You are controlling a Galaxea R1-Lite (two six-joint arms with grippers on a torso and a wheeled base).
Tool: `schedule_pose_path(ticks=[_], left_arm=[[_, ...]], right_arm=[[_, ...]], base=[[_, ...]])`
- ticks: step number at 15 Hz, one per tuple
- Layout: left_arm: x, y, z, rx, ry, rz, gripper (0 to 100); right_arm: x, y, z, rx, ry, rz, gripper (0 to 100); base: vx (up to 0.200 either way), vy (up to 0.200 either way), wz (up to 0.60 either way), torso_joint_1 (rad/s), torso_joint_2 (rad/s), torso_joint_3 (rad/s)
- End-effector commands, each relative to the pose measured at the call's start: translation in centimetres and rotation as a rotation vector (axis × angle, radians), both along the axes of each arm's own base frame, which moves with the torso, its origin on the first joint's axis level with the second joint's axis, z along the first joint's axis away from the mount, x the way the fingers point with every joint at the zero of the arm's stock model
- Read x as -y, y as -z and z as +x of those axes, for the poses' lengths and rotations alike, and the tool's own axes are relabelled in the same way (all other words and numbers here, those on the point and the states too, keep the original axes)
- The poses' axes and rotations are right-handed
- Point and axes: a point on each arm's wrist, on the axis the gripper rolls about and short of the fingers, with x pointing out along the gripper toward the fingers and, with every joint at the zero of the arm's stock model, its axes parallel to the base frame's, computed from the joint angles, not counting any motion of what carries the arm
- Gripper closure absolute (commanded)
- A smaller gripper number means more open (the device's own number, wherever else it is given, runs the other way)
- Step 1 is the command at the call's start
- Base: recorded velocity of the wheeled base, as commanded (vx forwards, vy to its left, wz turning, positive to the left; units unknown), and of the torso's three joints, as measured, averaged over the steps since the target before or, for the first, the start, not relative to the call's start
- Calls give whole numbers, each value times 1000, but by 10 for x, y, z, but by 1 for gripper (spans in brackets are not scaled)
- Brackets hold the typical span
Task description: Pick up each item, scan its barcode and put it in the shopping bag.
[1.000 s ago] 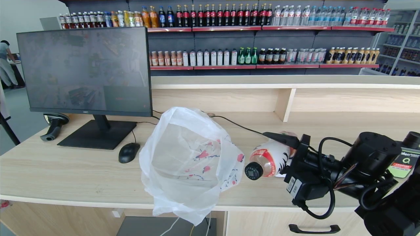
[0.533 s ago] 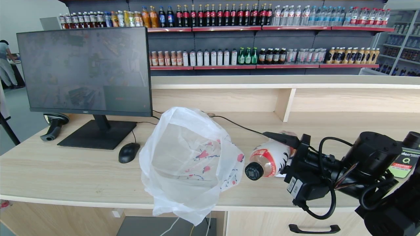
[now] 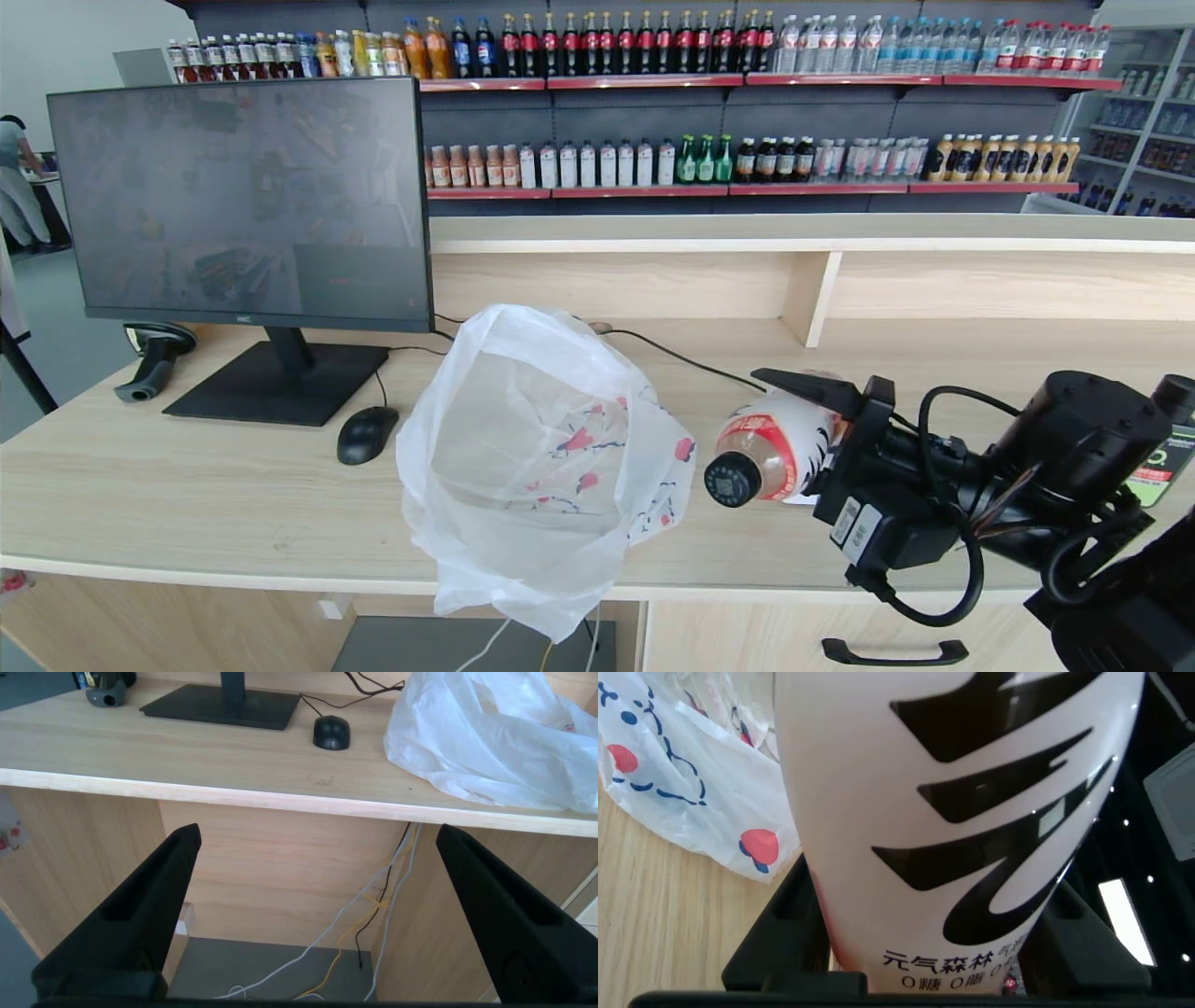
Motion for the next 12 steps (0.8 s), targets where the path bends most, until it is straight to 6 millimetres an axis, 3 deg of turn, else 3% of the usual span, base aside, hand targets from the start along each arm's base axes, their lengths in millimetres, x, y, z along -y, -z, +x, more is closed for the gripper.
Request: schedule_pose_path(ticks=[1,9,12], left_arm=[[0,0,0,0,0,0,0],[0,0,0,0,0,0,0],[0,0,0,0,0,0,0]], right_arm=[[-1,-11,-7,19,-16,25,100],[-18,-51,-52,-97,-186,238,100],[-3,-82,-95,-157,-140,466,100]], base=[[0,0,0,0,0,0],[0,0,0,0,0,0],[0,0,0,0,0,0]])
